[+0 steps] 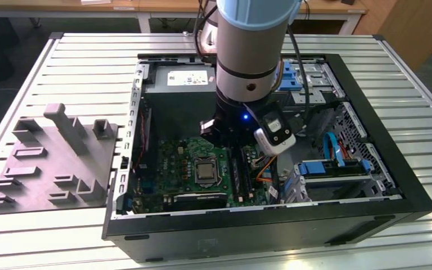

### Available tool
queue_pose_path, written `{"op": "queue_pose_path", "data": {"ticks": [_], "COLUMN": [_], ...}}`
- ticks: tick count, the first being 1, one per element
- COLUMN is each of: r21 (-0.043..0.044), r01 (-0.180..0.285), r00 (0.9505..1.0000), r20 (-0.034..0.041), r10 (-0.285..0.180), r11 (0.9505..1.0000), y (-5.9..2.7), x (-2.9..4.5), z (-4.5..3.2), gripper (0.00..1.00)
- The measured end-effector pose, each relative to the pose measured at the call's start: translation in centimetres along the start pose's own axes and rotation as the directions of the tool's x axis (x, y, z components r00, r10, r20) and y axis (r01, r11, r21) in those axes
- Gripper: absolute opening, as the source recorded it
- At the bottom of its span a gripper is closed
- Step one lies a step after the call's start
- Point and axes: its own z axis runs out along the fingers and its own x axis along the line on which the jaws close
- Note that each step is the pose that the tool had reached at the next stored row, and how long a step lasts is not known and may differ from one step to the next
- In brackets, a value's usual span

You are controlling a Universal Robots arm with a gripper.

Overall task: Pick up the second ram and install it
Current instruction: 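Insert the second ram into the second slot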

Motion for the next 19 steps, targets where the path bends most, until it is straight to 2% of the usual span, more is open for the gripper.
{"op": "queue_pose_path", "data": {"ticks": [19], "r21": [0.0003], "r01": [0.000], "r00": [1.0000], "r20": [-0.0001], "r10": [0.000], "r11": [1.0000], "y": [-0.02], "x": [-0.15], "z": [0.74], "gripper": [0.12]}}
